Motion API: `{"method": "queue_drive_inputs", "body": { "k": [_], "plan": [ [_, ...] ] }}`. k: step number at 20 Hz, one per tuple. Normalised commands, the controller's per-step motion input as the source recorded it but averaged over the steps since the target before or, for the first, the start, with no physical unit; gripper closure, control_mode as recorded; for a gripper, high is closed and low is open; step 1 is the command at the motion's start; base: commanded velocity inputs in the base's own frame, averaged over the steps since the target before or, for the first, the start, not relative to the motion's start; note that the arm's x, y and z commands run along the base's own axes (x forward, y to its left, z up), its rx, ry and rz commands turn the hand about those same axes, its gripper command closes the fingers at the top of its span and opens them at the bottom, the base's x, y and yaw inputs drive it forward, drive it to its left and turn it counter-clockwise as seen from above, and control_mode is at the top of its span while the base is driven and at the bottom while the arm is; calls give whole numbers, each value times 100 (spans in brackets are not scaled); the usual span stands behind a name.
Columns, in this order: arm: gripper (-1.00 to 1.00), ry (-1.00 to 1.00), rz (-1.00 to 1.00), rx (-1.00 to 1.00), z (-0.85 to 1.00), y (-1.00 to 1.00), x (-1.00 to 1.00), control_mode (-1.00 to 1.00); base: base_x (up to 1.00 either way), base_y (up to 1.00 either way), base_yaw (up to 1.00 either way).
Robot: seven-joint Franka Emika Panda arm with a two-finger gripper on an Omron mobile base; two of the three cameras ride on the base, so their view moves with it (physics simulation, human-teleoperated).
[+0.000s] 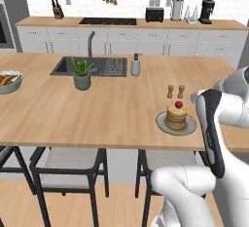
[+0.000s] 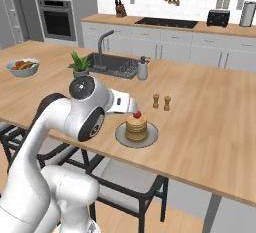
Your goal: Take the strawberry from the fridge and place it on top of the pancake, located on the dining counter.
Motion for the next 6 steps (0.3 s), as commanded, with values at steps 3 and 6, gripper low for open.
{"method": "queue_drive_inputs", "body": {
  "k": [3,6],
  "plan": [
    [-100,-15,0,0,26,3,-100,-100,0,0,0],
    [-100,-3,0,0,33,6,-75,-100,0,0,0]
  ]
}}
